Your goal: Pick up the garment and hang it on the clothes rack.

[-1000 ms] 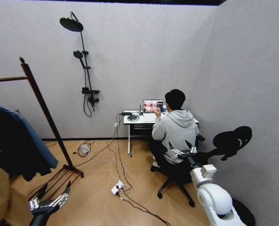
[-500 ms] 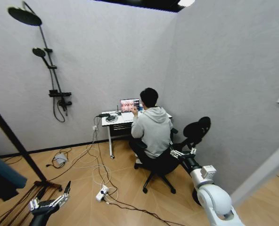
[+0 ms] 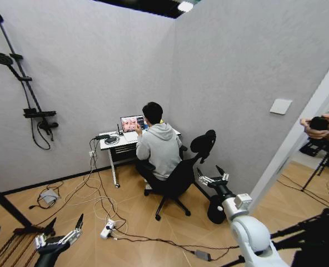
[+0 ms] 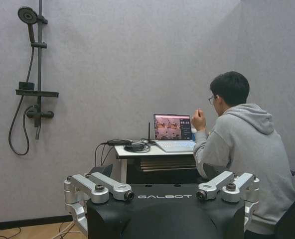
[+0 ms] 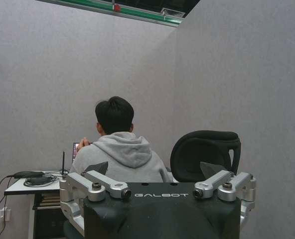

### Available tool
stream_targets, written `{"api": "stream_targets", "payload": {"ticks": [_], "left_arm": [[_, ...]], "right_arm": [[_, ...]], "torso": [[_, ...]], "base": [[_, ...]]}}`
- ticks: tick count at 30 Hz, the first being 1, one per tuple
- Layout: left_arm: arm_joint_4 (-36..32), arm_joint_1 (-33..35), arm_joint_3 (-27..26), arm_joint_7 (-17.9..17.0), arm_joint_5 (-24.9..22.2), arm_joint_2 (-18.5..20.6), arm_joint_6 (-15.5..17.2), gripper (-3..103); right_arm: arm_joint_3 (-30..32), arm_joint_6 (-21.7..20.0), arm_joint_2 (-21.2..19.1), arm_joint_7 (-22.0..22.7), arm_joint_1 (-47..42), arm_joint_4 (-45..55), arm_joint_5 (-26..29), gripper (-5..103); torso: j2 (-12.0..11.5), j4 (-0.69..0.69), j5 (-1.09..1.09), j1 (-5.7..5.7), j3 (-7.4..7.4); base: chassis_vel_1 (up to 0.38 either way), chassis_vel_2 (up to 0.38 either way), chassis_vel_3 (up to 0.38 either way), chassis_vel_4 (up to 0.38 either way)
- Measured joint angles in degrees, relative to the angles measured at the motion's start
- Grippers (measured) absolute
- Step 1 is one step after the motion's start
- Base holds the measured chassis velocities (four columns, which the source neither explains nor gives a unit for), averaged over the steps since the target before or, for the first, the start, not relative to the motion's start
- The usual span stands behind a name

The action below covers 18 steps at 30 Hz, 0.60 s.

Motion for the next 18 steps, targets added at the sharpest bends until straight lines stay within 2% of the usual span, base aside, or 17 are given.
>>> {"api": "stream_targets", "payload": {"ticks": [3, 9, 18], "left_arm": [[0.0, 0.0, 0.0, 0.0, 0.0, 0.0, 0.0, 100], [0.0, 0.0, 0.0, 0.0, 0.0, 0.0, 0.0, 100], [0.0, 0.0, 0.0, 0.0, 0.0, 0.0, 0.0, 100]], "right_arm": [[0.0, 0.3, 0.0, -0.2, 0.0, -0.2, 0.0, 100], [-0.1, 0.7, 0.1, -0.6, 0.0, -0.4, 0.0, 100], [-0.8, 1.0, 0.1, -0.9, 0.4, -1.2, -0.1, 100]], "torso": [[0.0, -0.04, 0.00, -0.01, 0.00], [0.0, -0.02, 0.00, -0.06, -0.02], [0.0, -0.01, -0.02, 0.02, 0.01]], "base": [[0.262, -0.276, -0.251, 0.251], [0.231, -0.244, -0.216, 0.209], [0.110, -0.100, -0.097, 0.094]]}}
